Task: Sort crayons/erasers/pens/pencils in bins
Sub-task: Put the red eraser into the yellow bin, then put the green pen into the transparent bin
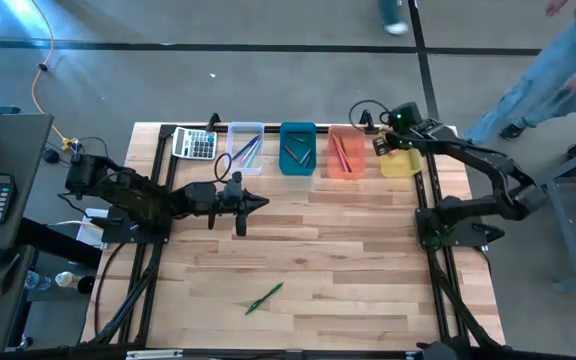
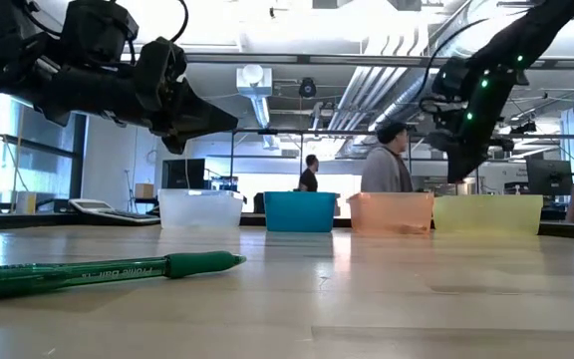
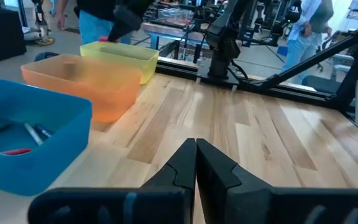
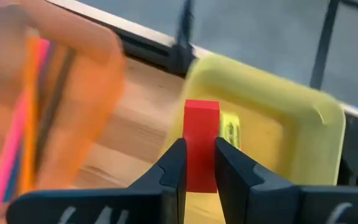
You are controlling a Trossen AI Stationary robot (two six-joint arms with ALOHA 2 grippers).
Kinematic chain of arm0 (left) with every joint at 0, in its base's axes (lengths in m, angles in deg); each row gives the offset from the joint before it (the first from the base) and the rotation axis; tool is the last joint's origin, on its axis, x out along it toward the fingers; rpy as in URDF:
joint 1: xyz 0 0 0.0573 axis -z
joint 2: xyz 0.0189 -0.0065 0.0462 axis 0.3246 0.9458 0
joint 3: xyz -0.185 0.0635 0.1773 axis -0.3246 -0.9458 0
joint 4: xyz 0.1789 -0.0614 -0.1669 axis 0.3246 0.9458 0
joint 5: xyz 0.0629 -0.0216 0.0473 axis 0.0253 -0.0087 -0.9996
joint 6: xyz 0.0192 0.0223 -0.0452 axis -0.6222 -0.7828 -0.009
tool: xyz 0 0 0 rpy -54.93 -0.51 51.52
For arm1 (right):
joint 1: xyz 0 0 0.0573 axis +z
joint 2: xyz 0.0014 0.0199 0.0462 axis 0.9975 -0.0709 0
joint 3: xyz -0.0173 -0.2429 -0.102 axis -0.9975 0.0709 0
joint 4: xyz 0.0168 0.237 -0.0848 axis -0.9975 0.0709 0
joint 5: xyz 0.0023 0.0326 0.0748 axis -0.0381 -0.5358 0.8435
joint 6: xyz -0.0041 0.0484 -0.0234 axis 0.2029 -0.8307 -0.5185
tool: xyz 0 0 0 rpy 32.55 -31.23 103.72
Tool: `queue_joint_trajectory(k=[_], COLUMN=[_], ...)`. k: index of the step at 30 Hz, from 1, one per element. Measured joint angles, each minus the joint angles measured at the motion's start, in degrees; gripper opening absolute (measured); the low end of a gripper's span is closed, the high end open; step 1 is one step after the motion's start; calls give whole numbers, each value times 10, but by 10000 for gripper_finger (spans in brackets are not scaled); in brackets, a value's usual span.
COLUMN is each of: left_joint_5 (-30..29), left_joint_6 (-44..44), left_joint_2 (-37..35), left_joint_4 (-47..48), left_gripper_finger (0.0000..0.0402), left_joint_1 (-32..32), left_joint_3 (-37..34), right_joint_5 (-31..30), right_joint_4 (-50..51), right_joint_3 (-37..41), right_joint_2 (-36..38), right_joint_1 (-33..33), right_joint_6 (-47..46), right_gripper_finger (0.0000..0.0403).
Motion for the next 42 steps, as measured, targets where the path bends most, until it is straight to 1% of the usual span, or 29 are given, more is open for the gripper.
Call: queue_joint_trajectory(k=[5,11,17,21,25,29,34,38,40,42], left_joint_5=[0,-1,18,24,24,24,42,61,63,63], left_joint_6=[0,-9,-9,-10,-10,-8,0,0,0,-1], left_joint_2=[0,0,0,0,0,0,0,0,0,0], left_joint_4=[-1,0,0,4,27,44,43,43,43,44], left_gripper_finger=[0,0,0,1,1,0,1,1,1,0], left_joint_1=[0,0,0,0,0,0,1,1,4,8], left_joint_3=[0,0,0,0,0,0,0,0,0,0], right_joint_5=[-22,-56,-65,-65,-68,-95,-91,-89,-89,-89], right_joint_4=[-1,-18,-25,-23,-24,-24,-10,14,26,28], right_joint_3=[0,0,-2,-4,-5,-5,-6,-6,-6,-6], right_joint_2=[-53,-96,-112,-112,-107,-91,-58,-28,-12,3], right_joint_1=[3,9,9,9,13,18,20,35,52,77], right_joint_6=[-14,-33,-50,-54,-71,-77,-78,-77,-70,-61], right_gripper_finger=[50,50,51,69,106,142,173,174,160,137])
